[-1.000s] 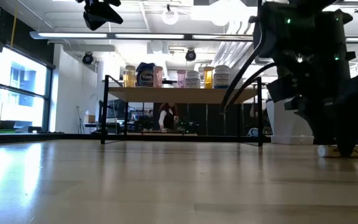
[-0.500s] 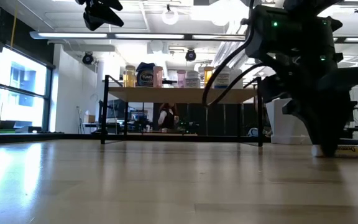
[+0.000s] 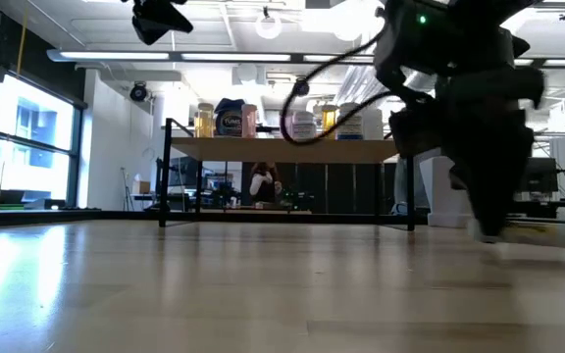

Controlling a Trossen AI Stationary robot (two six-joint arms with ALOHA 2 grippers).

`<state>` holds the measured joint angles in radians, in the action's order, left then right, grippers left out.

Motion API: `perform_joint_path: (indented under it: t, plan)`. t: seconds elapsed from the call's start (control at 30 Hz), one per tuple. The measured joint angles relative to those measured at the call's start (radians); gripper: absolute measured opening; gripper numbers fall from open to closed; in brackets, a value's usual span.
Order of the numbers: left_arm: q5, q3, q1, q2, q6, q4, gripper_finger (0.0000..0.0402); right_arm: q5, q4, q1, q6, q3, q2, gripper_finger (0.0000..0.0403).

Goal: Pick and place medicine bottles onto shelf by color
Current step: Put the white yellow pill bottle on the shelf

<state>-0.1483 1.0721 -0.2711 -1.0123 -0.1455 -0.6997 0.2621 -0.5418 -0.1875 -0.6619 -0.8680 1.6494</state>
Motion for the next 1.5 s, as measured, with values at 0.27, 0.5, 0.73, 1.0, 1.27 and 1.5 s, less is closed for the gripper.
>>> perform_joint_path:
  t: [0.27,0.5,0.73,1.0,1.27,1.5]
  plan:
    - [-0.037,0.000,-0.039,0.032,0.069,-0.009,0.0200,-0.036,0.324,-0.024,-0.233,0.000,-0.012,0.0050]
    - [-0.058,0.000,-0.058,0.040,0.133,-0.007,0.0200,-0.268,0.514,-0.052,-0.324,-0.076,-0.030,0.0051]
    - [-0.061,0.000,-0.056,0.037,0.191,-0.007,0.0200,-0.488,0.512,-0.063,-0.230,-0.222,-0.030,0.0051]
    - [-0.067,0.000,-0.056,0.037,0.177,-0.006,0.0200,-0.623,0.508,-0.050,-0.147,-0.327,-0.030,0.0052]
    - [-0.114,0.000,-0.055,0.034,0.055,0.044,0.0200,-0.719,0.510,-0.026,-0.033,-0.449,-0.030,0.0052]
    - [-0.113,0.000,-0.056,0.034,-0.032,0.161,0.0200,-0.730,0.510,0.013,0.099,-0.559,-0.030,0.0052]
